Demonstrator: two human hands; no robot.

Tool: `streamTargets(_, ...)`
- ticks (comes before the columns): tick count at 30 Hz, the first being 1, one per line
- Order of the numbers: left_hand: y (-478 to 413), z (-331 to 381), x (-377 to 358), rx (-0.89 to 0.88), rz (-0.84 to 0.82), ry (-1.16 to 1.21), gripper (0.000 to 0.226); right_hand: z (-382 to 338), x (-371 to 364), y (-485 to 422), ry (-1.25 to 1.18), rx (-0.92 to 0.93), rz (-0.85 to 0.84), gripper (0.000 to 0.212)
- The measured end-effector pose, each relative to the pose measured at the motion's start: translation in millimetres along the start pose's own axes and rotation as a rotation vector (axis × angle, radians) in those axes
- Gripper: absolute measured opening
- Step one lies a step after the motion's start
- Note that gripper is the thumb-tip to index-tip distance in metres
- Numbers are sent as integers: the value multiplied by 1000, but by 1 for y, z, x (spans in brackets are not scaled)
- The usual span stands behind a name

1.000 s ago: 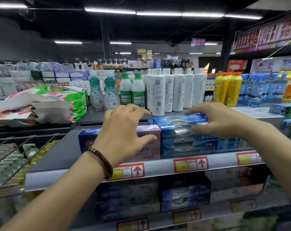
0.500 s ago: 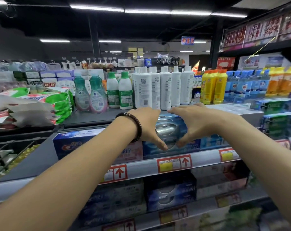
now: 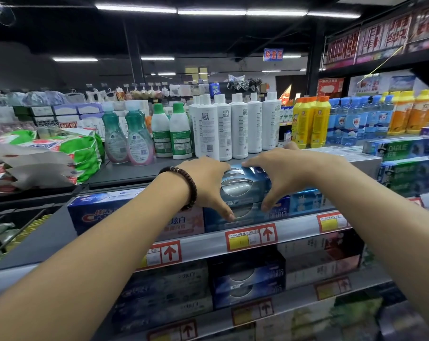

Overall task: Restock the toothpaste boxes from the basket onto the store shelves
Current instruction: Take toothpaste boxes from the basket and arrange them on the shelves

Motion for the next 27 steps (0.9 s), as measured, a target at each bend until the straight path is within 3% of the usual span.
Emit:
streamTargets(4, 3, 0, 0, -3, 19, 14, 137, 0, 0, 2, -2, 10, 23, 96)
streamTargets(14, 5, 0, -1, 26, 19, 48, 137, -2, 3, 5, -12, 13, 23, 92)
streamTargets(17, 5, 1, -1, 24, 19, 65, 138, -3, 4, 7, 2, 10, 28, 95)
streamTargets(20, 6, 1, 2, 25, 43, 81, 139, -2, 7, 9, 16, 4, 73, 114)
streamTargets(23, 10, 5, 7, 6, 121, 102, 127, -1, 12, 21, -31, -2, 155, 119)
streamTargets(27, 22, 21, 11, -50, 264, 120, 105, 3, 22, 52, -165, -29, 299, 94)
Point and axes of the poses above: each hand's wrist, its own y-axis away from the middle knuckle, its own x-axis out of the back of the hand, z = x × y, the point moved 5 cm from there along -y, towards the middle knuckle, and after that the axes turned 8 degrees about y, right-handed, at the moved point
